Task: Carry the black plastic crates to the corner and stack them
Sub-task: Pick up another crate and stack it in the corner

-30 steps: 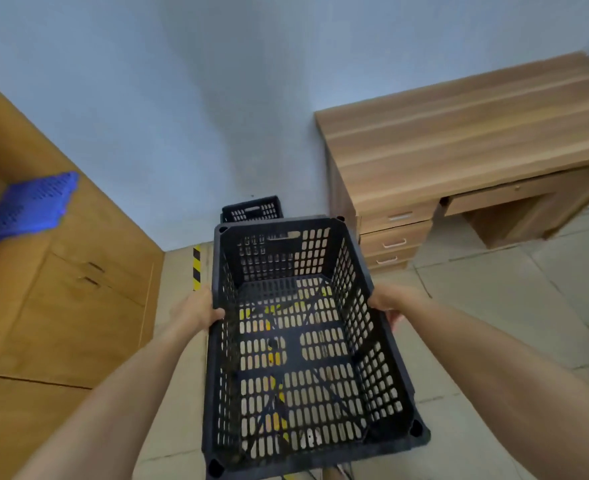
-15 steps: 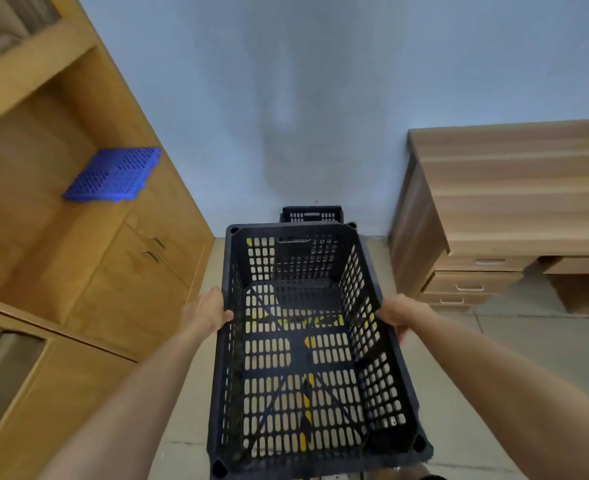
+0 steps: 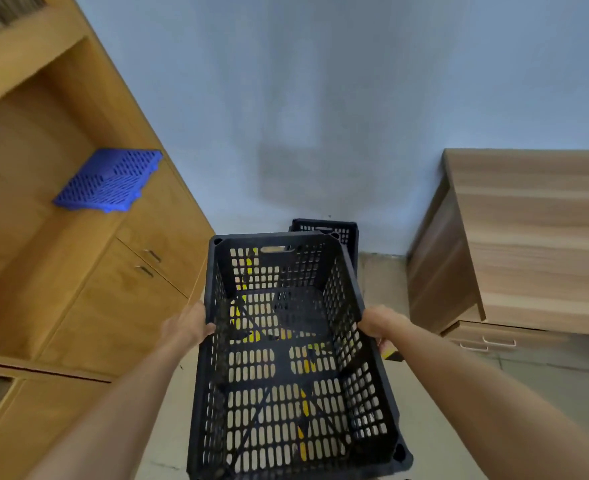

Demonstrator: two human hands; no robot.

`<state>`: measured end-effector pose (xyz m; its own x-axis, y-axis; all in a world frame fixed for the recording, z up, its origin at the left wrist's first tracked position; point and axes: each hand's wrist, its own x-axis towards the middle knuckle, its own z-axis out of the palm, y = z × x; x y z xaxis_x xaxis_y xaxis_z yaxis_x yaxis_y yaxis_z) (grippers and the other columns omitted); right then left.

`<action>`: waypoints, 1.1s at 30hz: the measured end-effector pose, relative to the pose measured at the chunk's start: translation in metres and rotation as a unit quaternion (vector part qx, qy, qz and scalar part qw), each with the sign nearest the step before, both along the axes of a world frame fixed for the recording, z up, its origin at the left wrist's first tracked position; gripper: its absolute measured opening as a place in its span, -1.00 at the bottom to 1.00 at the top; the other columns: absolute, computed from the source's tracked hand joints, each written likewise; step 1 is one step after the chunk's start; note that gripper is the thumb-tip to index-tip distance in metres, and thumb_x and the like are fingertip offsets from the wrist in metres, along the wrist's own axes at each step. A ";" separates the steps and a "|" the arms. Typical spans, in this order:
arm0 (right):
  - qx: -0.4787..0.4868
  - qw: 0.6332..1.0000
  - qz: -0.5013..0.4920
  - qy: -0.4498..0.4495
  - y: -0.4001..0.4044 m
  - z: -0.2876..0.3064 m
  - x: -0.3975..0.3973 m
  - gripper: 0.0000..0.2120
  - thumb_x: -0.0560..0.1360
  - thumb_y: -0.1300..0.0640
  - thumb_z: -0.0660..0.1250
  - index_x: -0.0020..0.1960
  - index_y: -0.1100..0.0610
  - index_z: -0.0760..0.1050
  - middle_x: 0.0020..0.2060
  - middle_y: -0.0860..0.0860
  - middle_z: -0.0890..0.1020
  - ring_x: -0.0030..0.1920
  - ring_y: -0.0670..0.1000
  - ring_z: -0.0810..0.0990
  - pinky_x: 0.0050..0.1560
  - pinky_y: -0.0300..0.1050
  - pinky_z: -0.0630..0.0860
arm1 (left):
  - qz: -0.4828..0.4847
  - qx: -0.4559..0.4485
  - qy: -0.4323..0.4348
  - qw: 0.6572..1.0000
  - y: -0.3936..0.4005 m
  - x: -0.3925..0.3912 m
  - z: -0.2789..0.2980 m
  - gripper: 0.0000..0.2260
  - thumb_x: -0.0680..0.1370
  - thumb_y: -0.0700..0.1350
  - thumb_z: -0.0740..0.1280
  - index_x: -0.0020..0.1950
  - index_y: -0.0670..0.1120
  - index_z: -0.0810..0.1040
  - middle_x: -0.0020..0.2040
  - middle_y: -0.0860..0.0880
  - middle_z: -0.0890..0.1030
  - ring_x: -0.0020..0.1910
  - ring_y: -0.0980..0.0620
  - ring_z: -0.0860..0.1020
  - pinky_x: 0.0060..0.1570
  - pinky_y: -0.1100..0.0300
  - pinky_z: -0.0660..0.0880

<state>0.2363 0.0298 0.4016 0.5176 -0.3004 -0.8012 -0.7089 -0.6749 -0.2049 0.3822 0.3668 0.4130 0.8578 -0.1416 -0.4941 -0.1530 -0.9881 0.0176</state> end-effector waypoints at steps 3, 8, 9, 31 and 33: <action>-0.003 1.000 0.007 -0.005 -0.028 -0.002 0.034 -0.61 0.58 0.14 0.18 0.36 0.25 0.41 0.17 0.18 0.58 0.01 0.20 0.67 -0.01 0.09 0.65 | -0.012 0.007 -0.007 1.000 -0.027 0.031 -0.001 -0.76 0.56 0.02 0.34 0.12 -0.05 0.40 -0.01 0.03 0.57 -0.06 0.07 0.58 -0.09 0.21 0.48; -0.021 0.999 -0.001 -0.026 -0.065 0.005 0.075 -0.60 0.59 0.10 0.16 0.36 0.28 0.40 0.19 0.20 0.57 0.09 0.22 0.63 0.11 0.09 0.60 | 0.002 -0.020 -0.008 1.000 -0.063 0.078 -0.008 -0.70 0.52 0.01 0.39 0.13 -0.09 0.41 -0.07 0.01 0.59 -0.12 0.02 0.61 -0.04 0.10 0.58; -0.024 0.999 -0.008 -0.026 -0.071 0.005 0.083 -0.60 0.60 0.12 0.15 0.37 0.28 0.40 0.20 0.21 0.57 0.10 0.23 0.63 0.12 0.09 0.59 | -0.003 -0.019 -0.013 1.000 -0.070 0.088 -0.009 -0.69 0.52 0.02 0.40 0.14 -0.08 0.41 -0.05 0.02 0.60 -0.10 0.01 0.60 -0.02 0.08 0.58; -0.022 0.985 -0.169 0.014 -0.157 -0.051 0.245 -0.76 0.57 0.30 0.24 0.22 0.28 0.44 0.07 0.23 0.62 -0.11 0.17 0.72 -0.06 0.07 0.66 | -0.154 -0.038 0.122 0.980 -0.232 0.366 -0.064 -0.76 0.58 -0.04 0.34 0.07 -0.10 0.32 -0.03 -0.11 0.65 -0.05 -0.10 0.65 -0.23 0.11 0.43; -0.025 0.987 -0.158 0.020 -0.165 -0.065 0.254 -0.77 0.54 0.31 0.26 0.19 0.30 0.45 0.05 0.22 0.63 -0.09 0.16 0.70 -0.05 0.06 0.66 | -0.168 -0.019 0.121 0.978 -0.245 0.374 -0.072 -0.73 0.58 -0.03 0.34 0.12 -0.11 0.31 -0.02 -0.10 0.61 0.04 -0.11 0.61 -0.26 0.14 0.33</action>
<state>0.4904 -0.1355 0.3370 0.3600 -0.4813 -0.7992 -0.8923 -0.4279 -0.1442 0.7567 0.1217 0.3414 0.6181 -0.4177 -0.6660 -0.4554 -0.8808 0.1297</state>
